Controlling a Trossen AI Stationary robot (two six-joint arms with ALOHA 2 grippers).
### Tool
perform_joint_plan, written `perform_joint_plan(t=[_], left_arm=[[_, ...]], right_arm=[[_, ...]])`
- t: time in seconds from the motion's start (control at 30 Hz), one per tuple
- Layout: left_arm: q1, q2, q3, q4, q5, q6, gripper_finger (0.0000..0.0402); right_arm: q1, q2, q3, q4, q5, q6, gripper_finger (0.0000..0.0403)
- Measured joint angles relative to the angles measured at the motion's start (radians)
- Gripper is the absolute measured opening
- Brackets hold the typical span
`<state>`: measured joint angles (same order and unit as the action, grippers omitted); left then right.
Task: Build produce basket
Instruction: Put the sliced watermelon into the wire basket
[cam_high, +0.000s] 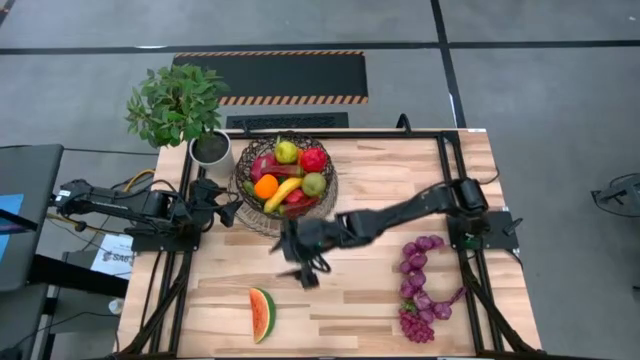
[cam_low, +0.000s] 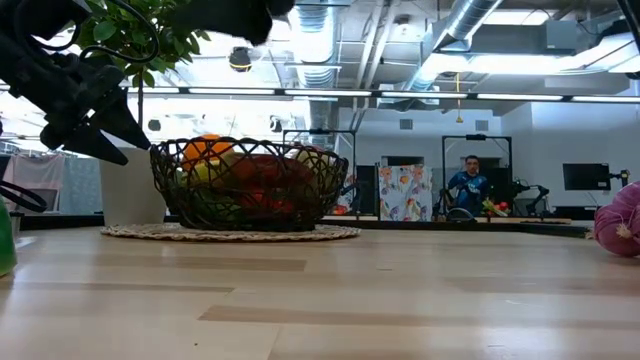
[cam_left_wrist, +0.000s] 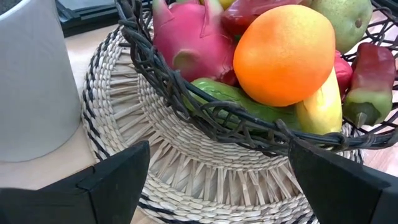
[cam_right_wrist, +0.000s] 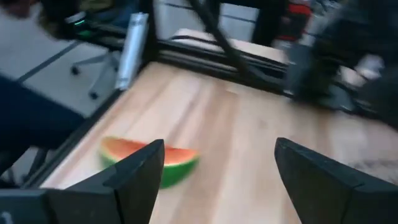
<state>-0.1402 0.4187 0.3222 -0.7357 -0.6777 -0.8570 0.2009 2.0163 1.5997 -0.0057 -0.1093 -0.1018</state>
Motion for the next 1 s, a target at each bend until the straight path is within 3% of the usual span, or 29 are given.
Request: perform_joint_plan(t=[0.37,0.47,0.67,1.0], left_arm=[[0.0,0.0,0.0,0.0,-0.008,0.0,0.0368],[0.0,0.0,0.0,0.0,-0.008,0.0,0.0368],[0.0,0.0,0.0,0.0,-0.011,0.0,0.0368],[0.0,0.0,0.0,0.0,-0.018,-0.001,0.0368]], right_arm=[[0.137,0.002,0.0,0.042,0.019,-0.064,0.0325],[0.142,0.054,0.004,0.132,0.029,-0.064,0.0325],[0.144,0.17,0.066,0.14,0.026,-0.067,0.0326],[0.143,0.389,0.289,0.118,-0.175,-0.141,0.0326]])
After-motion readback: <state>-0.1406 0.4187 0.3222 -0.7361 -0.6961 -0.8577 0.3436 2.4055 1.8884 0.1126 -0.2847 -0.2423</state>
